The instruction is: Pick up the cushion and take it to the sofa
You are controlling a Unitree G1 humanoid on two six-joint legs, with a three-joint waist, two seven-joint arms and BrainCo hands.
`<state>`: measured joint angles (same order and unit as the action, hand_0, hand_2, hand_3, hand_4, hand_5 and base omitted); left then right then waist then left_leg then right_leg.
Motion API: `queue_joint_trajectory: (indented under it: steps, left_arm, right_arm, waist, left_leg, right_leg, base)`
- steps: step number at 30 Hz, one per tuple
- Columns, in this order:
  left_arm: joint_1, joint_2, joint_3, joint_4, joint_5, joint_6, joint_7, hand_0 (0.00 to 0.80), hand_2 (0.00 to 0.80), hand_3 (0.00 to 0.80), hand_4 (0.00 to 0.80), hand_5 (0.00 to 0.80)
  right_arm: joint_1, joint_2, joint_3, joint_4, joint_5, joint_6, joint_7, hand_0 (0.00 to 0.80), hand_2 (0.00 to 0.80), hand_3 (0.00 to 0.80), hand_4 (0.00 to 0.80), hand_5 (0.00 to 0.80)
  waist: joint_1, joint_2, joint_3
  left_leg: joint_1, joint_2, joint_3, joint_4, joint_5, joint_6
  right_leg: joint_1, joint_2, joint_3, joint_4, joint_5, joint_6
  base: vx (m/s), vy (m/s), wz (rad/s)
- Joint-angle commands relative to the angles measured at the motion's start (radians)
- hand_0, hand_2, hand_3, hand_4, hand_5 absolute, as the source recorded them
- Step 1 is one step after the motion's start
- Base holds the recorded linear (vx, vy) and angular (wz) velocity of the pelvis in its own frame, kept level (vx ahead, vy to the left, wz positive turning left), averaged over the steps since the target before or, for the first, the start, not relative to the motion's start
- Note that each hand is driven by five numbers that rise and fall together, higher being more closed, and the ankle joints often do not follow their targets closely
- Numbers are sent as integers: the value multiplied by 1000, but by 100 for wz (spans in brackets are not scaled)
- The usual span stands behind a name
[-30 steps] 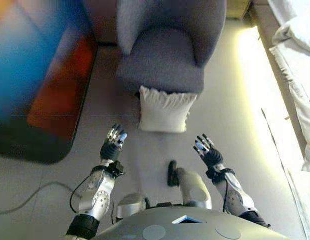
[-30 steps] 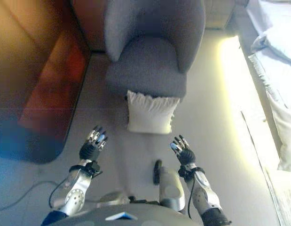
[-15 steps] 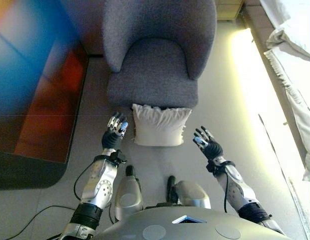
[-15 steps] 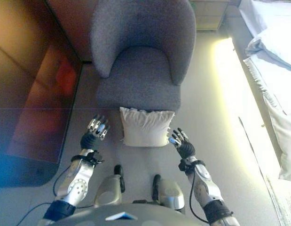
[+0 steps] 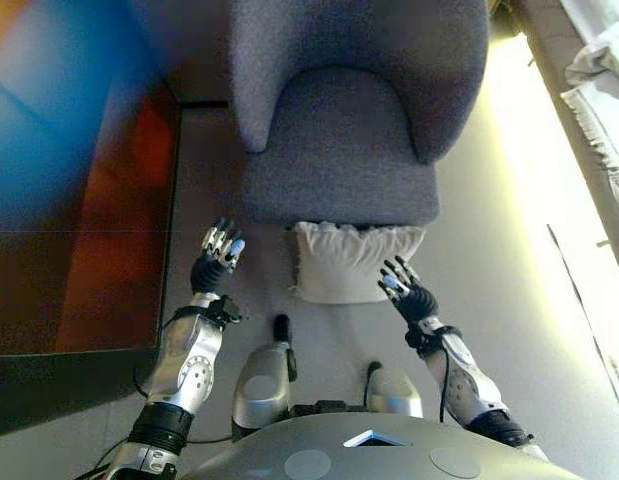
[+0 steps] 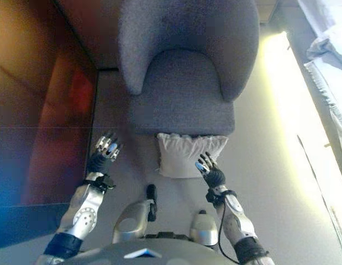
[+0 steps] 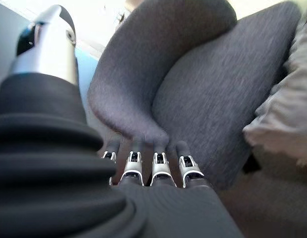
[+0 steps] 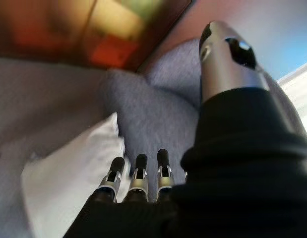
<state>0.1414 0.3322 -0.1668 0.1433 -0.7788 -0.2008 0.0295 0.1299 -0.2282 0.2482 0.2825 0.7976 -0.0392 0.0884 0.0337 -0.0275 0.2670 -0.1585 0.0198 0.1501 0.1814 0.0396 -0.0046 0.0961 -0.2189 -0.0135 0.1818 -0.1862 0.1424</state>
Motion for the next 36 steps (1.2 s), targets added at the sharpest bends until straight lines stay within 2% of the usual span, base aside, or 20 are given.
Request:
queue_joint_trajectory:
  steps: [1,2,4,5,7,9,11,15,16,18,20,23,25,27,30,33,36]
  left_arm:
    - [42,9,23,-91,27,-10,-40,0,0,0,0,0]
    - [52,8,27,-98,44,-7,-52,0,0,0,0,0]
    - [66,11,31,-111,44,10,-97,0,0,0,0,0]
    - [72,13,35,-115,16,25,-132,0,0,0,0,0]
    - [76,12,41,-127,-29,31,-168,0,0,0,0,0]
    - [68,23,43,-131,-20,7,-167,0,0,0,0,0]
    - [49,35,40,-123,-14,-11,-154,0,0,0,0,0]
    - [31,51,49,-109,-74,-14,-183,0,0,0,0,0]
    - [35,52,49,-107,-76,-13,-191,0,0,0,0,0]
    - [50,53,48,-109,-80,-6,-210,0,0,0,0,0]
    - [62,51,43,-111,-76,-2,-221,0,0,0,0,0]
    - [62,48,32,-108,-63,2,-230,0,0,0,0,0]
    - [64,37,24,-98,-71,8,-228,0,0,0,0,0]
    - [81,18,22,-111,-97,18,-187,0,0,0,0,0]
    - [98,-2,36,-134,-111,17,-160,0,0,0,0,0]
    - [107,-16,32,-138,-76,14,-144,0,0,0,0,0]
    - [102,-12,23,-113,-35,-3,-131,0,0,0,0,0]
  right_arm:
    - [-7,10,-16,-38,5,-49,11,0,0,0,0,0]
    - [-4,27,-18,-46,-9,-44,8,0,0,0,0,0]
    - [8,40,-11,-66,-18,-37,-3,0,0,0,0,0]
    - [13,42,-7,-71,-25,-30,0,0,0,0,0,0]
    - [8,42,-4,-64,-35,-13,28,0,0,0,0,0]
    - [-14,40,0,-49,-37,-3,43,0,0,0,0,0]
    - [-46,36,6,-37,-35,3,40,0,0,0,0,0]
    - [-92,26,0,-19,-31,6,52,0,0,0,0,0]
    - [-97,28,-4,-11,-34,7,54,0,0,0,0,0]
    - [-104,32,-14,5,-35,13,54,0,0,0,0,0]
    - [-105,37,-18,10,-27,23,48,0,0,0,0,0]
    - [-98,40,-19,11,-17,32,37,0,0,0,0,0]
    - [-85,34,-18,10,-22,34,20,0,0,0,0,0]
    - [-55,18,-19,-36,-40,51,12,0,0,0,0,0]
    - [-7,-21,-33,-73,-55,48,29,0,0,0,0,0]
    - [1,-48,-40,-56,-67,12,54,0,0,0,0,0]
    - [-22,-67,-43,-40,-53,-10,63,0,0,0,0,0]
  waist:
    - [23,2,-70]
    - [27,12,-72]
    - [26,14,-66]
    - [28,14,-63]
    - [32,21,-55]
    - [33,26,-40]
    - [24,23,-22]
    - [-1,-14,4]
    - [-5,-19,5]
    - [-7,-30,2]
    - [-9,-41,-1]
    - [-22,-54,-5]
    - [-35,-58,-23]
    - [-55,-56,-50]
    - [-66,-52,-69]
    - [-64,-52,-75]
    - [-54,-36,-73]
  left_leg:
    - [-83,8,-62,12,-49,4]
    - [-59,-5,-49,19,-76,31]
    - [-22,-36,-38,47,-125,48]
    - [-7,-45,-21,56,-141,53]
    - [24,-41,14,60,-157,46]
    - [42,-31,33,73,-169,28]
    - [45,-21,44,82,-168,23]
    - [54,-30,30,128,-236,13]
    - [65,-28,19,128,-246,11]
    - [99,-21,0,123,-268,8]
    - [125,-16,-20,120,-286,7]
    - [143,9,-63,148,-315,6]
    - [176,38,-81,150,-327,-8]
    - [239,81,-80,139,-329,-27]
    - [211,133,-76,213,-218,-56]
    - [160,124,-69,296,-175,-55]
    - [145,102,-70,223,-158,-60]
  right_leg:
    - [7,-67,-64,192,162,13]
    - [-41,-115,-80,342,221,1]
    - [-101,-168,-91,498,248,-6]
    - [-128,-191,-105,526,257,-4]
    - [-157,-204,-150,477,244,-13]
    - [-180,-190,-185,337,222,-19]
    - [-215,-167,-199,173,261,-20]
    - [-290,-159,-137,-50,378,48]
    - [-297,-155,-128,-82,392,59]
    - [-295,-146,-141,-137,409,76]
    - [-297,-132,-137,-154,411,84]
    - [-308,-110,-91,-108,374,85]
    - [-298,-88,-78,-67,336,83]
    - [-302,-69,-80,-3,284,71]
    - [-279,-35,-110,15,240,19]
    - [-244,-19,-140,14,215,-20]
    - [-225,-3,-145,13,194,-26]
  base:
    - [247,306,-14]
    - [271,318,-28]
    - [293,328,-31]
    - [209,225,-10]
    - [201,109,-18]
    - [172,-56,-70]
    - [79,-149,-68]
    - [169,-193,-39]
    - [315,-209,14]
    - [370,-237,33]
    - [367,-263,46]
    - [352,-337,50]
    - [347,-302,12]
    - [345,-254,23]
    - [241,-244,25]
    - [174,-169,26]
    - [94,-22,31]
